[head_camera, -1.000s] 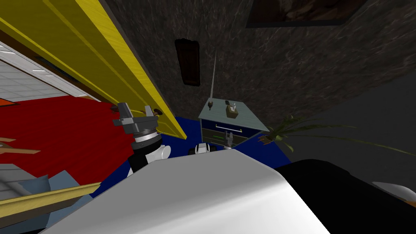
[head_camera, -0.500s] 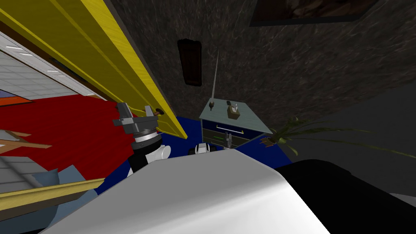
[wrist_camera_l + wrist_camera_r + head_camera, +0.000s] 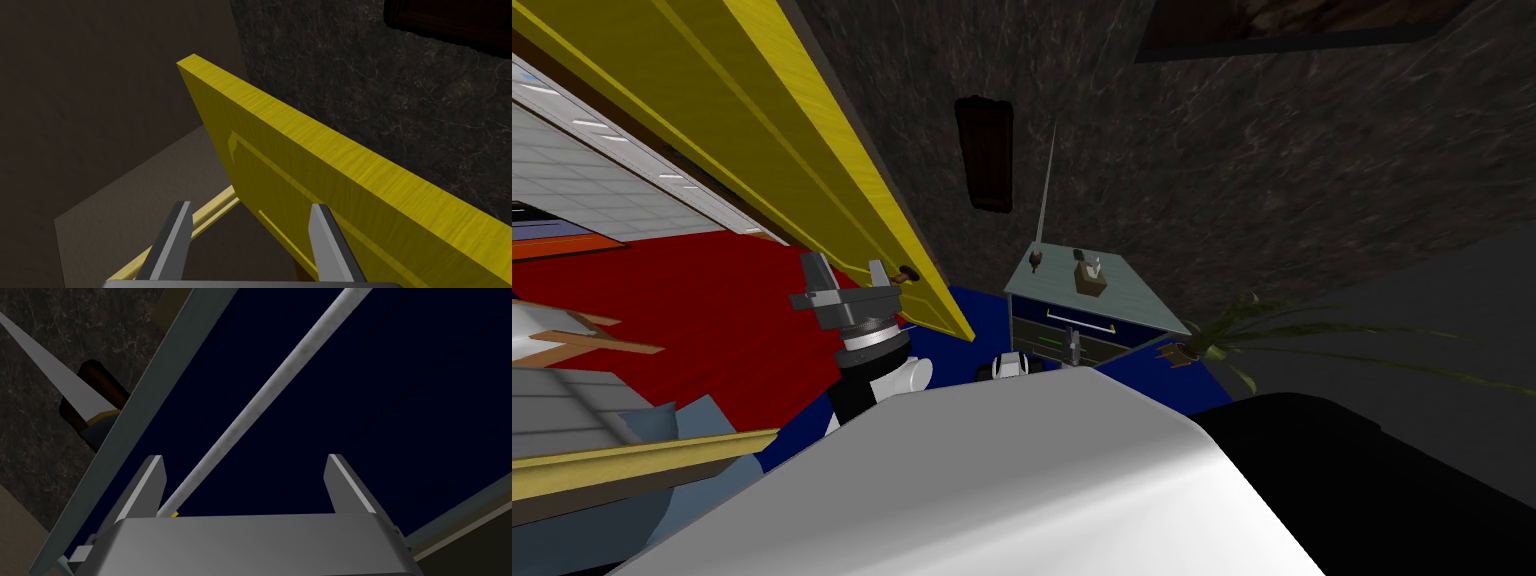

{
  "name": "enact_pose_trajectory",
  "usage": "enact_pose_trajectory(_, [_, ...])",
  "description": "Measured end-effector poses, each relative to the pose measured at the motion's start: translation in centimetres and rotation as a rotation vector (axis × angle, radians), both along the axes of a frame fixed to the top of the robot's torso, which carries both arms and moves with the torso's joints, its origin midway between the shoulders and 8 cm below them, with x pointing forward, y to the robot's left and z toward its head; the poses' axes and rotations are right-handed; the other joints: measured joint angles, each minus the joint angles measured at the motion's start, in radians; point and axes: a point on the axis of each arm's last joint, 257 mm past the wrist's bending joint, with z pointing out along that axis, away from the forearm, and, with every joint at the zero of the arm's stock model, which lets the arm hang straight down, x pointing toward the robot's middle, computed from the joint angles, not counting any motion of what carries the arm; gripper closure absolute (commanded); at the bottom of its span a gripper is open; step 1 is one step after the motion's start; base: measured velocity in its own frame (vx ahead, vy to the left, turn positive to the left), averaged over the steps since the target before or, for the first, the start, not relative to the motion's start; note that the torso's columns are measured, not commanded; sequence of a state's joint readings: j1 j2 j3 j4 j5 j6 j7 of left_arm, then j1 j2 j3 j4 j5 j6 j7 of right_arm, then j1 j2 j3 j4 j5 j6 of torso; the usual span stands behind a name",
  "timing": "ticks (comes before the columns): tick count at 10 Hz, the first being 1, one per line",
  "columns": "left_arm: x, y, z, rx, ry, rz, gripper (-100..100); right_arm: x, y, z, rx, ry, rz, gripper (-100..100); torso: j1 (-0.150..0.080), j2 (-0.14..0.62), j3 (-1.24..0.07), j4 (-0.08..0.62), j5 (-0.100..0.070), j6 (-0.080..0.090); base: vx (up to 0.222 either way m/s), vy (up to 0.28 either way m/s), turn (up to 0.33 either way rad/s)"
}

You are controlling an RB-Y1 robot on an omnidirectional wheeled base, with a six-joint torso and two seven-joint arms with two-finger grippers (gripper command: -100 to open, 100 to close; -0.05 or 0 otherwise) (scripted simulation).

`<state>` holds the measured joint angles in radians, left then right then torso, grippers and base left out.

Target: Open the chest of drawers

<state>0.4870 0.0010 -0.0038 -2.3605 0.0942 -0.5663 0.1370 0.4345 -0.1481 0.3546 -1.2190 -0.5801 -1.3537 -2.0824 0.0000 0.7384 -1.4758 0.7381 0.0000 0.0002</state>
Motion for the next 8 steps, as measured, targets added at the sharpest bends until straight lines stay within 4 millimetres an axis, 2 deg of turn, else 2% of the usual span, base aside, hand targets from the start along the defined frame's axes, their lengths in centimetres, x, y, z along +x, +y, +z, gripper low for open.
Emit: enact_pose_trajectory(8, [0.0, 0.0, 0.0, 0.000, 0.000, 0.000, 0, -0.8, 0.3, -2.2, 0.193, -0.061, 0.070, -100, 0.000, -0.001, 0.000, 0.000, 0.000, 0.000, 0.009, -0.010, 0.067])
